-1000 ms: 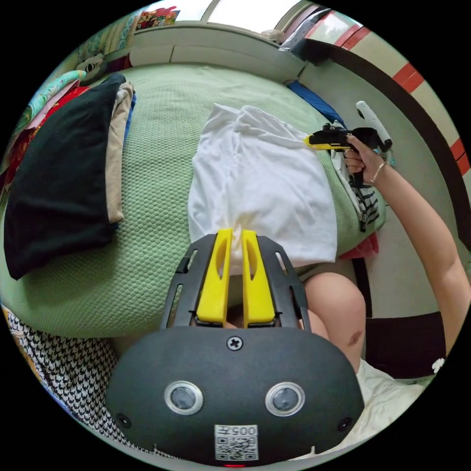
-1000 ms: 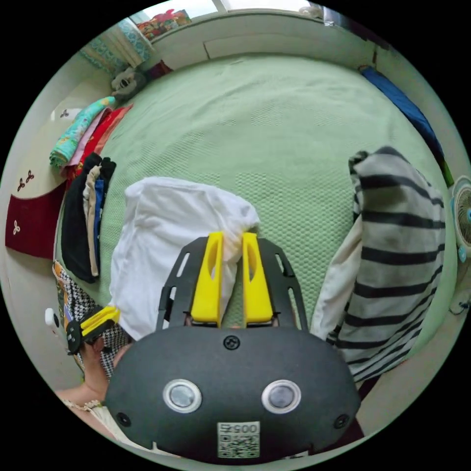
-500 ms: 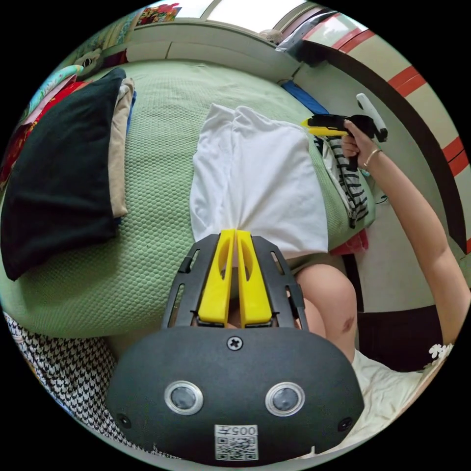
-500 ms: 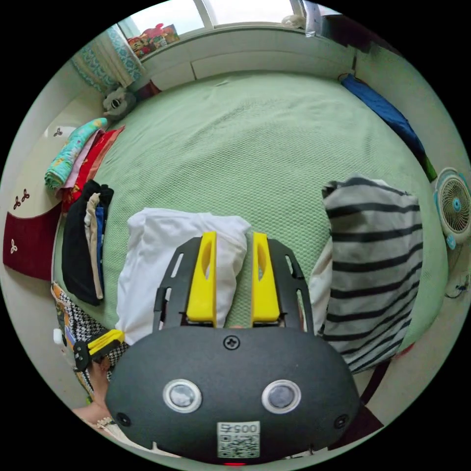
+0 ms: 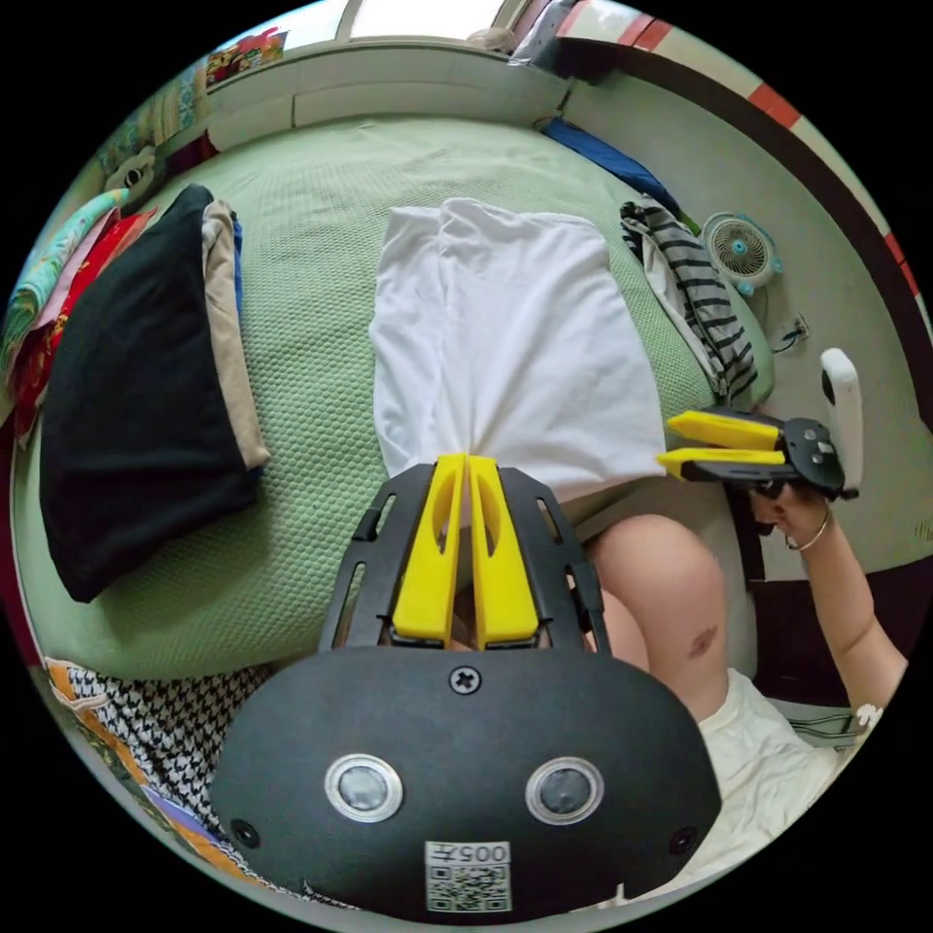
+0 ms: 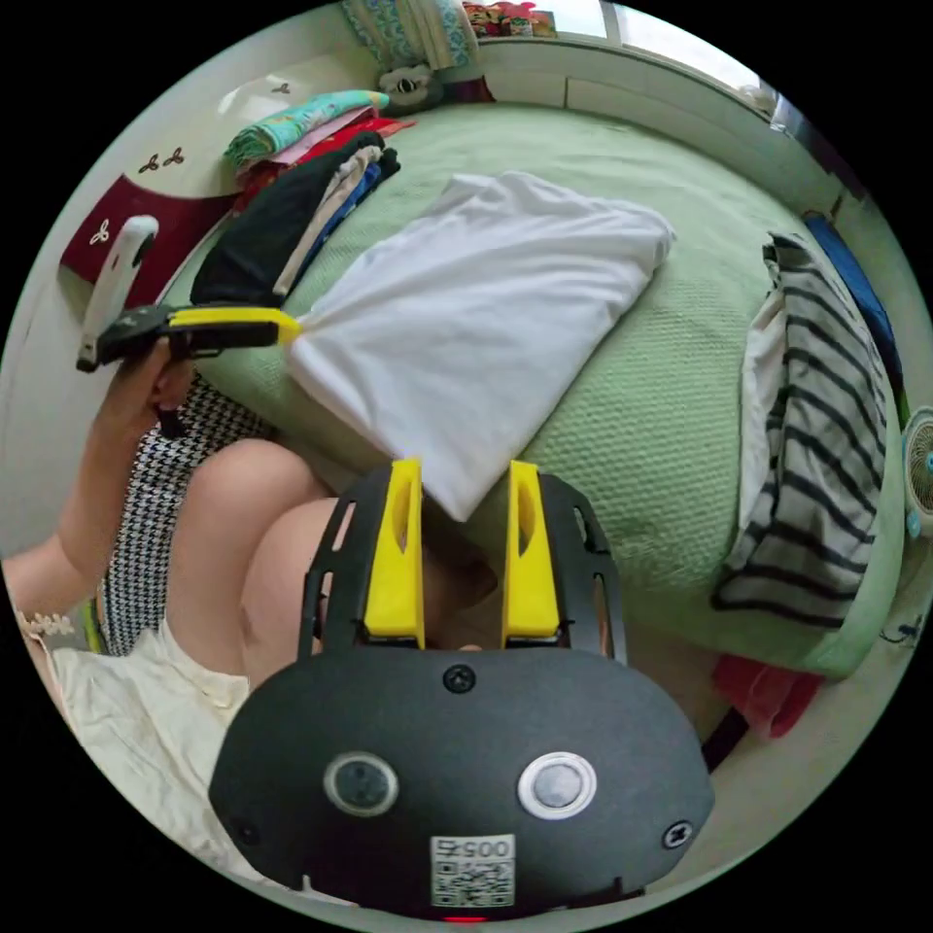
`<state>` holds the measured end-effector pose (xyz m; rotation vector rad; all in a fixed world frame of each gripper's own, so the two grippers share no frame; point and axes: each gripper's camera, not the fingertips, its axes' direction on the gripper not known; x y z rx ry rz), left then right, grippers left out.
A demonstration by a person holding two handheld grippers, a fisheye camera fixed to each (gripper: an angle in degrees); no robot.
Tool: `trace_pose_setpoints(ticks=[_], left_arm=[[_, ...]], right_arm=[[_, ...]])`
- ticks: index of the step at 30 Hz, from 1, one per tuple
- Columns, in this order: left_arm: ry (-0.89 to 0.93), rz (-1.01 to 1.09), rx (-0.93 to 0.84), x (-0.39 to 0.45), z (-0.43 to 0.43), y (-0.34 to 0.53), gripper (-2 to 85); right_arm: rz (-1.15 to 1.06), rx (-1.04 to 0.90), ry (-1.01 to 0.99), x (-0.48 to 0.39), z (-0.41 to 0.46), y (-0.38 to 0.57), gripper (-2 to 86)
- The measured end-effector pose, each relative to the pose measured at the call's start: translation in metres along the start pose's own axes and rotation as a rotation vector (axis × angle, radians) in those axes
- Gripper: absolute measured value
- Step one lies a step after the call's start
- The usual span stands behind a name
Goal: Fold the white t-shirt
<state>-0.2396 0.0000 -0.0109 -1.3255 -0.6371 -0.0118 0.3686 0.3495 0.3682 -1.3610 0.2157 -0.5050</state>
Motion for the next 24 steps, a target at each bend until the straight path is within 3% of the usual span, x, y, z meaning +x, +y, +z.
trace_pose_setpoints(ticks=[3,7,10,14,18,21,24], left_arm=[[-0.012,-0.004,-0.015,0.008,-0.004,-0.005,-0.4],[-0.013,0.0,-0.012,0.02,-0.016,-0.008,-0.4],[0.013,0.009,0.043,0.029,-0.033,-0.003,-0.5],[-0.016,0.009,0.093,0.039,-0.042,0.015,-0.4],[-0.177,-0.054,0.031,0.034,-0.005,0.031,-0.3],[-0.097,-0.097,0.002,0.024,0.015,0.038,0.1],[-0.099,-0.125,0.021,0.021,0.012,0.048,1.1]], right_arm=[[0.019,0.009,0.029,-0.01,0.011,0.009,8.9],[0.104,0.013,0.142,-0.013,0.006,0.012,0.1],[0.085,0.048,0.13,-0.015,-0.014,0.024,-1.3],[0.083,0.103,0.103,-0.009,-0.036,0.047,-1.5],[0.082,0.087,0.033,-0.001,-0.035,0.059,-0.9],[0.1,-0.018,0.089,0.009,-0.024,0.065,0.9],[0.088,-0.003,0.12,0.023,-0.039,0.077,4.2]])
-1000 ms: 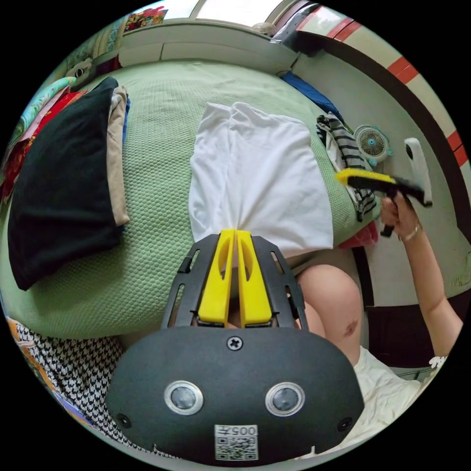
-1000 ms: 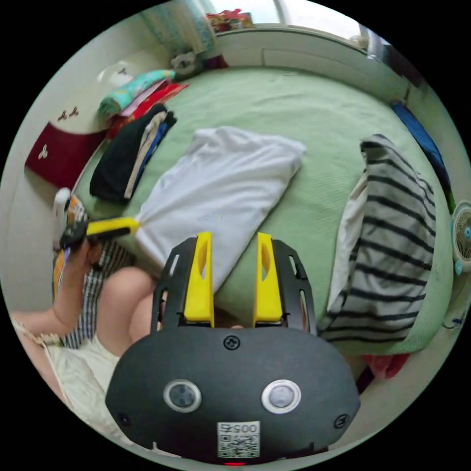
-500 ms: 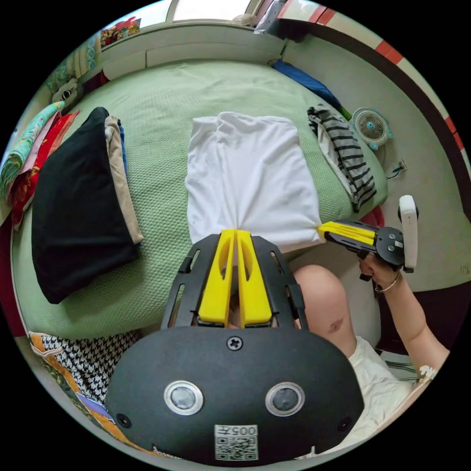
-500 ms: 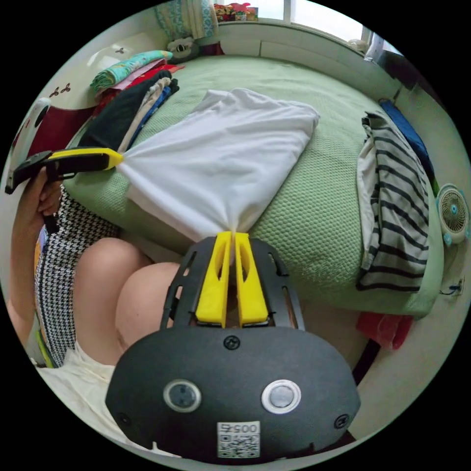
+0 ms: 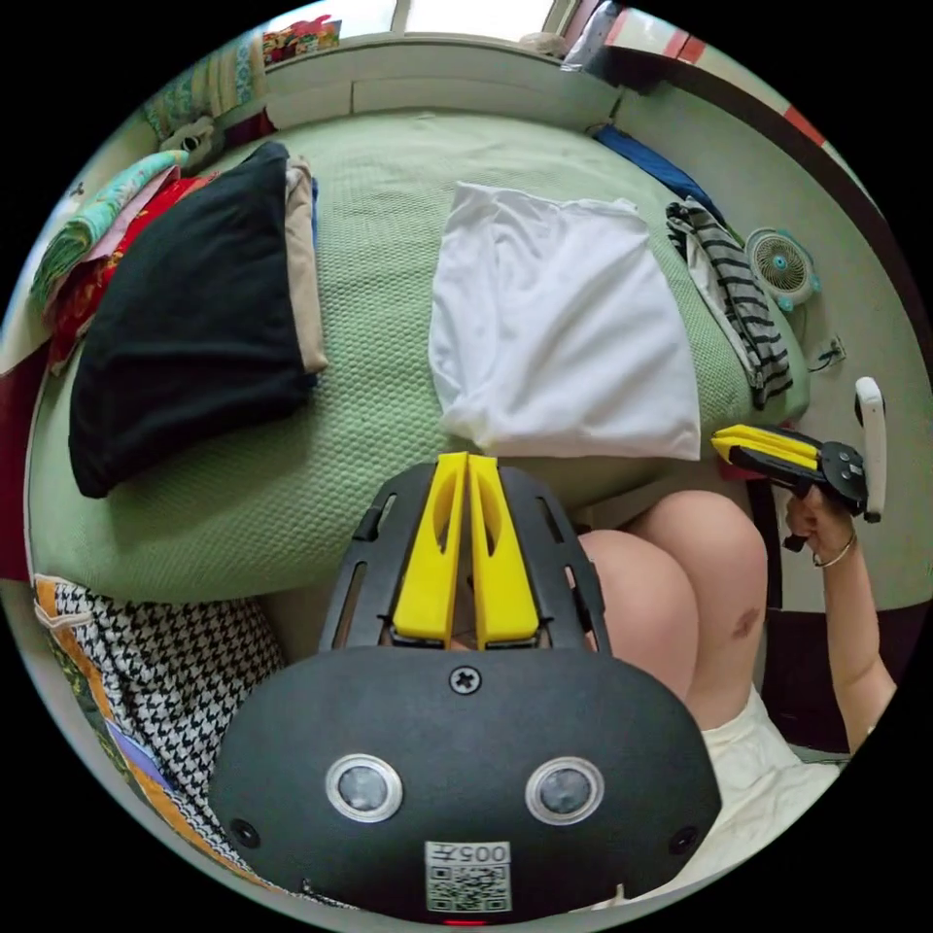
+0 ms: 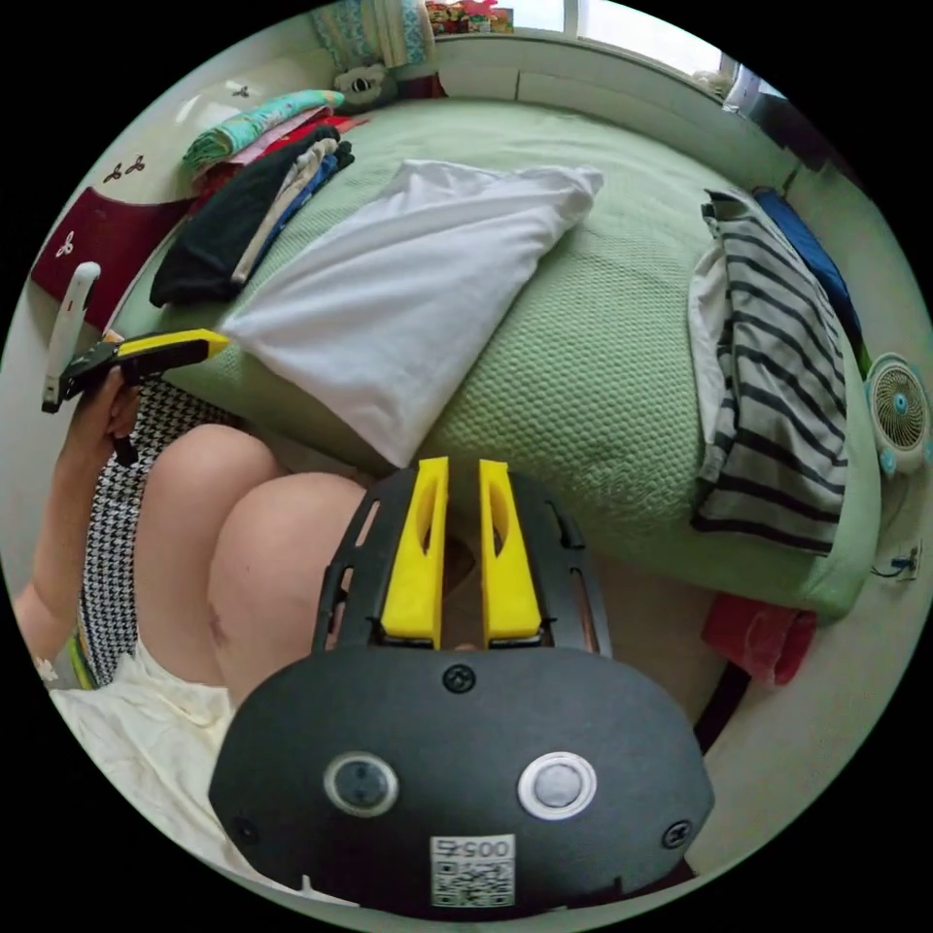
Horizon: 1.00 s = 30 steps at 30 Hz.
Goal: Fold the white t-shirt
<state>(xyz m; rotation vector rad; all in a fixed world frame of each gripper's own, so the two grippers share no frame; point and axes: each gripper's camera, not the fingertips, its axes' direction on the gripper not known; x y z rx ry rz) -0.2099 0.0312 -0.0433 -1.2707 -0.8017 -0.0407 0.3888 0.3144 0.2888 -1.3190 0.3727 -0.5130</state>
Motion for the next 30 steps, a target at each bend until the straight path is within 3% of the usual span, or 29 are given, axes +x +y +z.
trace_pose_setpoints(ticks=[3,8,10,18,22,24,30], left_arm=[[0.001,-0.054,0.044,-0.009,-0.009,0.008,3.7],[0.187,-0.028,0.156,-0.006,-0.017,0.004,11.1],[0.208,0.017,0.135,0.007,-0.007,-0.007,15.6],[0.268,-0.048,0.05,0.026,0.039,-0.032,16.5],[0.233,-0.062,0.043,0.037,0.043,-0.034,12.1],[0.312,-0.046,0.04,0.041,0.045,-0.035,8.7],[0.337,-0.04,0.031,0.059,0.044,-0.035,5.8]], right_arm=[[0.007,0.074,-0.049,0.03,-0.024,0.001,9.7],[0.076,0.237,-0.155,0.095,-0.056,-0.033,15.0],[0.116,0.26,-0.205,0.116,-0.057,-0.052,15.7],[0.253,0.238,-0.342,0.176,-0.038,-0.13,15.8],[0.289,0.187,-0.325,0.188,-0.025,-0.152,13.6],[0.27,0.21,-0.31,0.183,-0.028,-0.155,11.0],[0.217,0.187,-0.302,0.173,-0.045,-0.158,-0.2]])
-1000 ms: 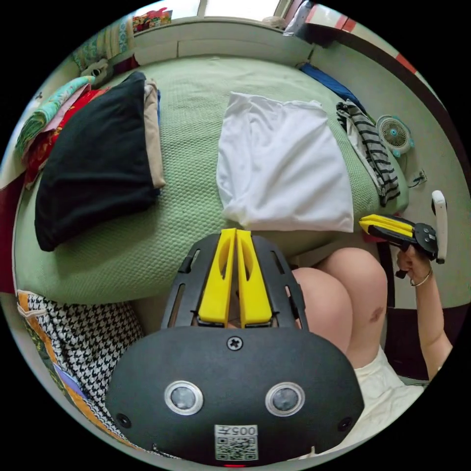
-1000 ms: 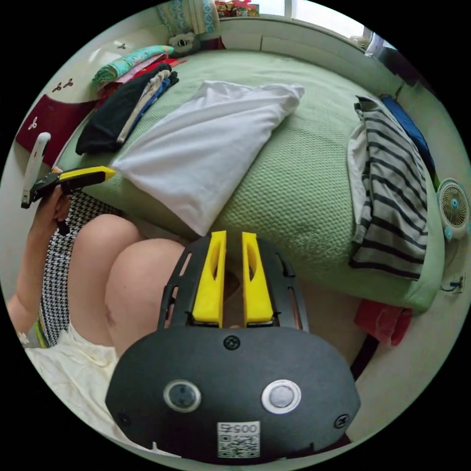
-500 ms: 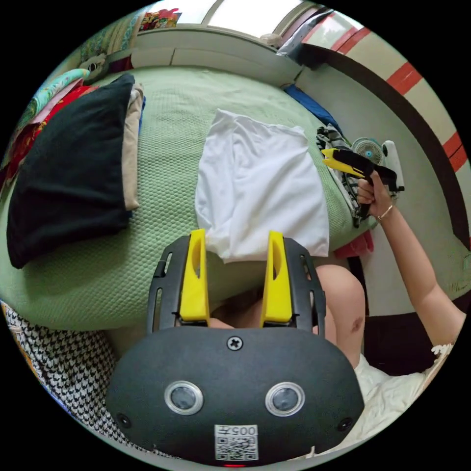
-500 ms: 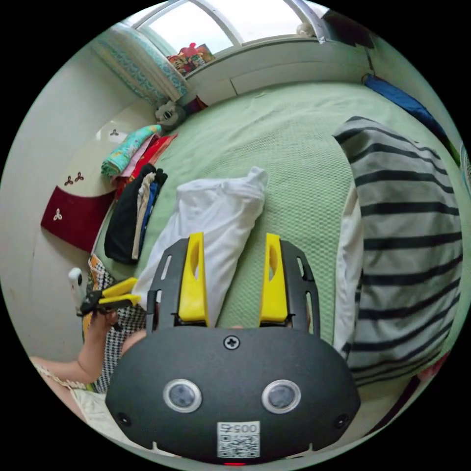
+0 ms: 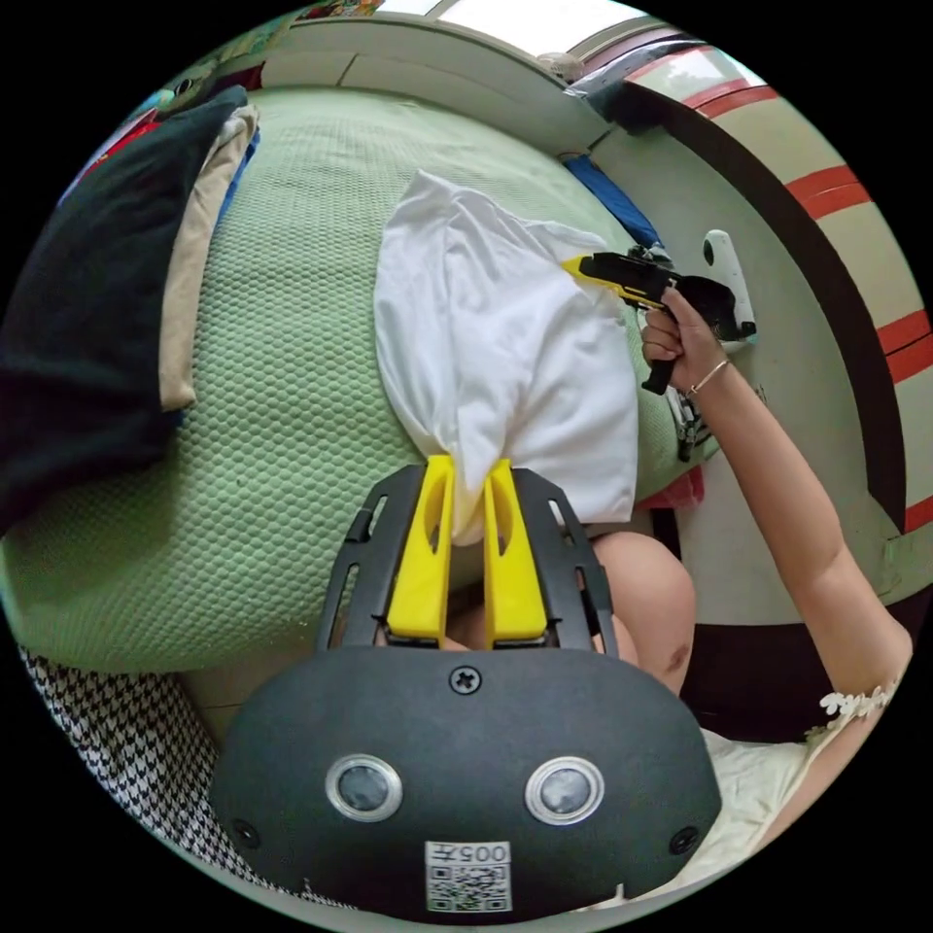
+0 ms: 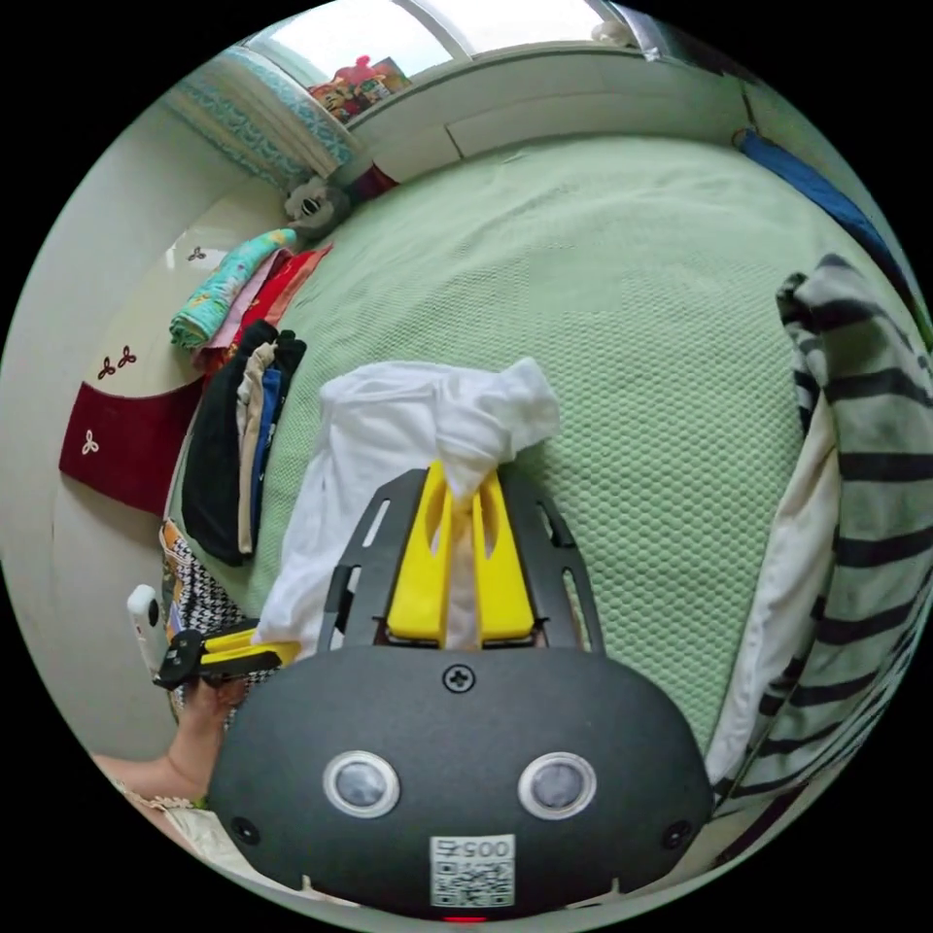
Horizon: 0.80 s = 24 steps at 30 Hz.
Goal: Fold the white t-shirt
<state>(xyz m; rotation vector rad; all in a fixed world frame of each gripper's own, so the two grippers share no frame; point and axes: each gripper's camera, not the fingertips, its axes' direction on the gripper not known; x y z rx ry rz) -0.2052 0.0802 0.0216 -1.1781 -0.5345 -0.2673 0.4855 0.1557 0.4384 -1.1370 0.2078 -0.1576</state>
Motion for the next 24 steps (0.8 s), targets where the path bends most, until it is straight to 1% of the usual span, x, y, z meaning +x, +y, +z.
trace_pose_setpoints(ticks=[6,8,15,21,23,24], left_arm=[[0.004,0.063,0.095,0.05,-0.026,0.01,5.6],[0.006,0.094,0.122,0.069,-0.032,0.014,5.5],[0.064,0.199,0.212,0.146,-0.047,0.025,5.5],[0.124,0.287,0.299,0.225,-0.049,0.007,5.5],[0.162,0.243,0.325,0.249,-0.038,-0.006,5.5],[0.208,0.183,0.328,0.265,-0.019,-0.018,5.5]], right_arm=[[-0.09,0.079,0.016,-0.019,-0.082,0.001,-1.2],[-0.134,0.108,0.084,-0.029,-0.116,0.003,-1.2],[-0.15,0.191,0.166,-0.03,-0.214,0.018,-1.2],[-0.182,0.288,0.294,-0.014,-0.317,0.016,-0.3],[-0.149,0.318,0.385,0.007,-0.353,0.001,2.4],[-0.122,0.321,0.402,0.017,-0.36,-0.003,3.6]])
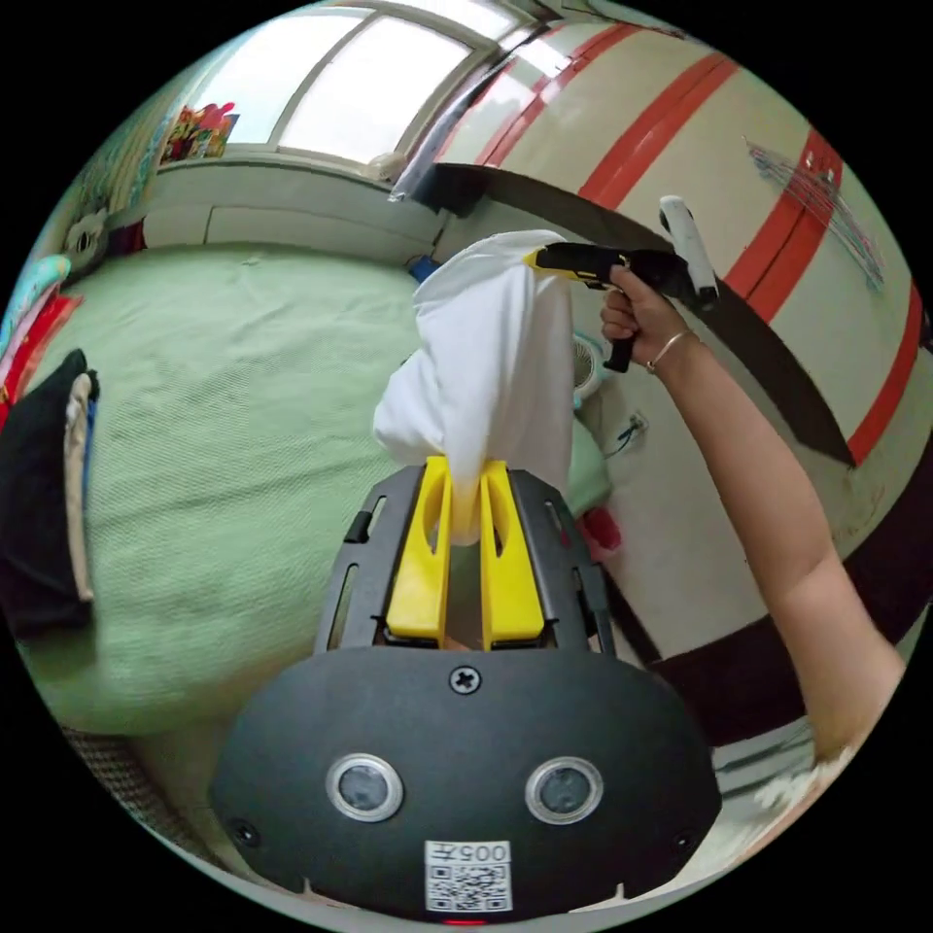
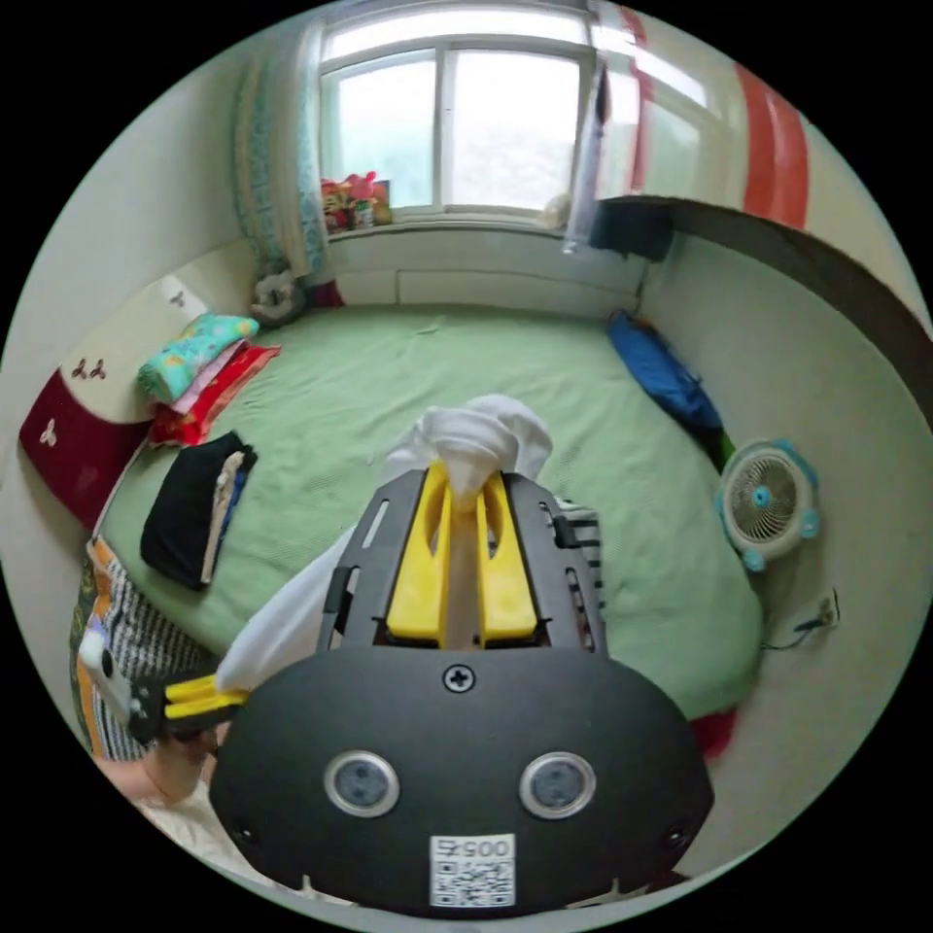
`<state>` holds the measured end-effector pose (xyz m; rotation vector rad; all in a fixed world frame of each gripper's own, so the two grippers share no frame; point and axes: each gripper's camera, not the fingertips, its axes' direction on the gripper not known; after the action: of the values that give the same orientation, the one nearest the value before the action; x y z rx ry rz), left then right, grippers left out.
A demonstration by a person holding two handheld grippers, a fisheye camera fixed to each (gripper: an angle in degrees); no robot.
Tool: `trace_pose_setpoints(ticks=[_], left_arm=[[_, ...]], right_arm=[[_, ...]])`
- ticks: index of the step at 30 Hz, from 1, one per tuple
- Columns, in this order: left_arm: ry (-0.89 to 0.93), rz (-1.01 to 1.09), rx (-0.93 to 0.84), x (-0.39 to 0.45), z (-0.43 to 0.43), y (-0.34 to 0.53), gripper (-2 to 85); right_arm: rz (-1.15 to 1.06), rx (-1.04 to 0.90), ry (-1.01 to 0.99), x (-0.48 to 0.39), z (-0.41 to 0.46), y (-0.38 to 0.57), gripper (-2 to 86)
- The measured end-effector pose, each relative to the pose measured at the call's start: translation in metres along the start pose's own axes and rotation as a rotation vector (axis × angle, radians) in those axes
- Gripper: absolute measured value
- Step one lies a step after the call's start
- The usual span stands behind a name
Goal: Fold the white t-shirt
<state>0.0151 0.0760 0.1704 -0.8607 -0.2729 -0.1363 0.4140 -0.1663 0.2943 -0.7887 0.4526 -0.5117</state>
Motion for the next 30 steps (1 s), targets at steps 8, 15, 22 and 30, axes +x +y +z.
trace_pose_setpoints(ticks=[8,15,22,30], left_arm=[[-0.035,-0.153,-0.19,0.02,0.154,0.017,5.7],[-0.073,-0.028,-0.215,0.039,0.144,0.013,5.9],[-0.046,-0.038,-0.254,0.047,0.129,0.012,6.1],[0.07,-0.103,-0.287,0.072,0.098,0.048,6.3]], right_arm=[[0.196,-0.29,0.099,0.117,0.049,0.105,14.5],[0.33,-0.359,-0.07,0.149,0.081,0.238,14.6],[0.303,-0.448,-0.064,0.123,0.095,0.251,-0.4],[0.197,-0.451,0.115,0.106,0.028,0.236,-0.9]])
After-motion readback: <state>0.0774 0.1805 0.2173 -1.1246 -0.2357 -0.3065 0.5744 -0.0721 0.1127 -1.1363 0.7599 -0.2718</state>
